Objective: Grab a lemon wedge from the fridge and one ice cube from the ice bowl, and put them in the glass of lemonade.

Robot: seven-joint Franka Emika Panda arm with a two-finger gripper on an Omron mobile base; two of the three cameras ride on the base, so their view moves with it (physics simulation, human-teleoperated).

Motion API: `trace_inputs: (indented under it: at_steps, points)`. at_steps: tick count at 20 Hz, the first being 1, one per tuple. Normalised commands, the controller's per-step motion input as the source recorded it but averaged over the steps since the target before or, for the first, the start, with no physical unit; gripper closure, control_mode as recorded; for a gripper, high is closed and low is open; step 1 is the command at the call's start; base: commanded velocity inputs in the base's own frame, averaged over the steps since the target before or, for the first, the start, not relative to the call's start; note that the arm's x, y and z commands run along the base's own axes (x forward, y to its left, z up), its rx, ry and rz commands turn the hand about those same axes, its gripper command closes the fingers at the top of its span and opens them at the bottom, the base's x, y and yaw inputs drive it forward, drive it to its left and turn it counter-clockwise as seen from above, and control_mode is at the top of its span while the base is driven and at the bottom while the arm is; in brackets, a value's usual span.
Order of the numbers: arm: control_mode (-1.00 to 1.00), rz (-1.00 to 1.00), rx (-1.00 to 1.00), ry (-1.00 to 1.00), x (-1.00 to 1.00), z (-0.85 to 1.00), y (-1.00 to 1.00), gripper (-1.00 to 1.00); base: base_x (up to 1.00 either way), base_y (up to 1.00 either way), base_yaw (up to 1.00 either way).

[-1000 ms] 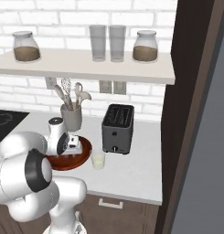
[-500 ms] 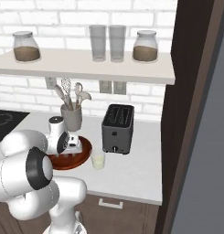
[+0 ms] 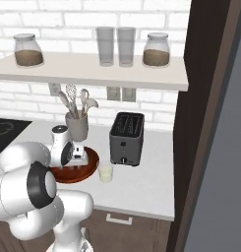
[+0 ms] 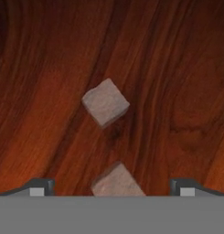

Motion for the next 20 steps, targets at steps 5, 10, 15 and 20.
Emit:
trace_inputs:
  at_steps: [5, 10, 15, 20]
  points:
    - [-1.0, 0.0, 0.0, 0.0, 0.0, 0.0, 0.0, 1.0, 0.0, 0.0, 0.0]
    - [-1.0, 0.0, 0.0, 0.0, 0.0, 0.0, 0.0, 1.0, 0.0, 0.0, 0.0]
    - [-1.0, 0.0, 0.0, 0.0, 0.0, 0.0, 0.0, 1.0, 0.0, 0.0, 0.0]
    - [-1.0, 0.0, 0.0, 0.0, 0.03, 0.0, 0.0, 1.0, 0.0, 0.0, 0.0]
